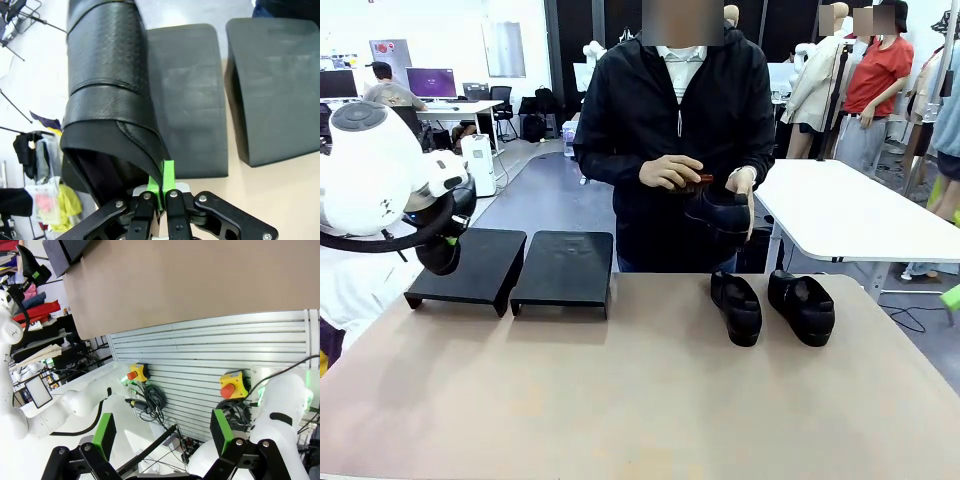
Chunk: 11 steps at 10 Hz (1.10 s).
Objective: Organize the shoes by placing them on the stand.
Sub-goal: Place the Shoe from the middle of the table onto the Shoes Stand.
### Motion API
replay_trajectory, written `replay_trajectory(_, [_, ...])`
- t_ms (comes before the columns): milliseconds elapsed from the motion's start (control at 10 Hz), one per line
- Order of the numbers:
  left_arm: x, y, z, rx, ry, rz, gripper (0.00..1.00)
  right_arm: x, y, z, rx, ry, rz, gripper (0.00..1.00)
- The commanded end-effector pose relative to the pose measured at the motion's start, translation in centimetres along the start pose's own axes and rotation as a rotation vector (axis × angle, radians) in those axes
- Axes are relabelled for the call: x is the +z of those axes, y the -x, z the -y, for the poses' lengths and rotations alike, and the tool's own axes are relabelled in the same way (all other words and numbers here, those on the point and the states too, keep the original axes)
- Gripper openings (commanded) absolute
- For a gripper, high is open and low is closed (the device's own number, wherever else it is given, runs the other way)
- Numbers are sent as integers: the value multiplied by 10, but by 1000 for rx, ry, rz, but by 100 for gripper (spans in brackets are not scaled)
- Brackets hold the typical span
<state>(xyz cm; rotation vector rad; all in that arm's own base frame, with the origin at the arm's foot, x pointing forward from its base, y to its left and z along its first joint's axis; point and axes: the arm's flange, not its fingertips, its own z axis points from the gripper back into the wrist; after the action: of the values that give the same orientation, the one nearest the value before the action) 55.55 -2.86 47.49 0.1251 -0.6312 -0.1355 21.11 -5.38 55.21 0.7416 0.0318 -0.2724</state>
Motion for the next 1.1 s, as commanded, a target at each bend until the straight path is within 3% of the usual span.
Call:
replay_trajectory(0, [-7, -12, -2, -1, -41, 6, 0, 5, 0, 4, 22, 15, -1, 100])
replay_trajectory(200, [-20, -14, -5, 10, -94, -33, 0, 5, 0, 4, 22, 15, -1, 100])
replay_trajectory(900, [-63, -15, -11, -12, -96, -68, 0, 5, 0, 4, 22, 15, -1, 100])
replay_trajectory(1000, [-65, -16, -12, -12, -94, -67, 58, 5, 0, 4, 22, 15, -1, 100])
